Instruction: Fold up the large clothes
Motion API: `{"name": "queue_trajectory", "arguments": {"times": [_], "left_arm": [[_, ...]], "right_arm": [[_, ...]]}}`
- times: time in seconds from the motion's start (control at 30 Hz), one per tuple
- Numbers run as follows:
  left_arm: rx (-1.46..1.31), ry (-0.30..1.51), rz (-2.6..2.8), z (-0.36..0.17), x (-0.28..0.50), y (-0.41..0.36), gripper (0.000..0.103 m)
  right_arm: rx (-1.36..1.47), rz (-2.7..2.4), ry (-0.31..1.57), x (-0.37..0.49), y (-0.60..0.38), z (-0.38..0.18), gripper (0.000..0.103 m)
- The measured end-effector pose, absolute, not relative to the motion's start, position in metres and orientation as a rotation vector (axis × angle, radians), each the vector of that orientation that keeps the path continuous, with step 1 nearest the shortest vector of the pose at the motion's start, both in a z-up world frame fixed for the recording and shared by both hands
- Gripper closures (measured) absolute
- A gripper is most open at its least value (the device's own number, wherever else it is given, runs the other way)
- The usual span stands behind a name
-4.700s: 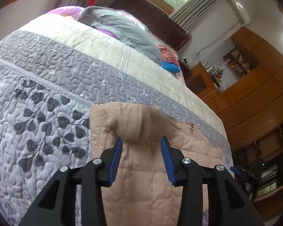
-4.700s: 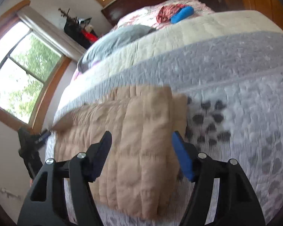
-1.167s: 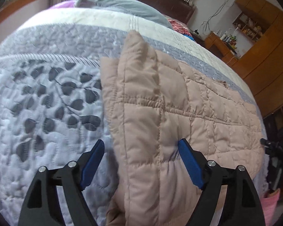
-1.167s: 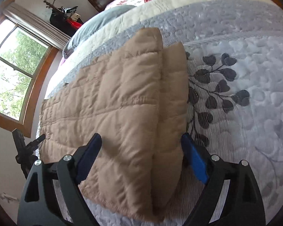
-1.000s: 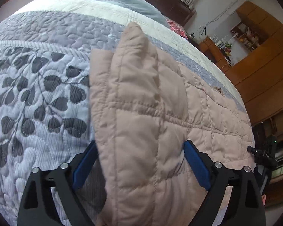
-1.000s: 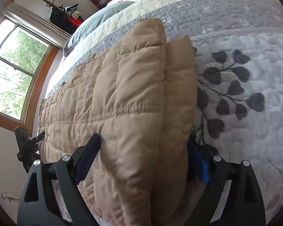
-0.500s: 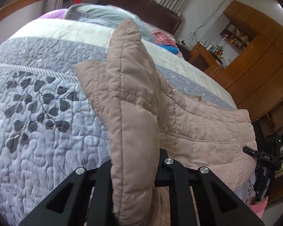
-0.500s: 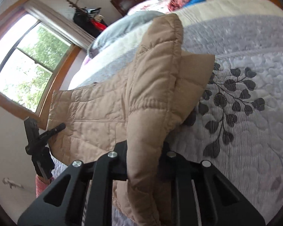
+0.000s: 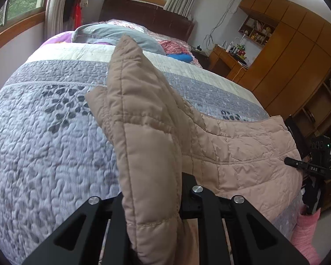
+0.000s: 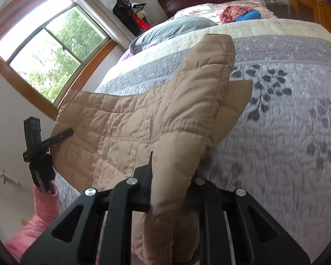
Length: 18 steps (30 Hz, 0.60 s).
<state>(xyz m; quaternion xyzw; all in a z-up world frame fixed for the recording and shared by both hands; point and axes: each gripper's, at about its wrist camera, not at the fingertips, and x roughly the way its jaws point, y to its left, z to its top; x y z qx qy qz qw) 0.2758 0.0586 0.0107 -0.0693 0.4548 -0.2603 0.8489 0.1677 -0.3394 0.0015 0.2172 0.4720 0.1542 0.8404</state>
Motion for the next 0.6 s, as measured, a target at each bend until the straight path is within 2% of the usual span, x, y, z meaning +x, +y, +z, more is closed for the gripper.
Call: {"name": "queue_trajectory", "arguments": {"times": [0.23,0.6], "left_arm": [[-0.124,1.023,-0.488,-0.038,0.258,0.073,0.087],[-0.146,1.052,-0.496,-0.101,0.267,0.087,0.068]], "right_arm": [[0.483,0.302,1.065,0.166,-0.33,-0.036,0.087],[0.551,0.259,1.144,0.172,-0.334,-0.095,0.077]]}}
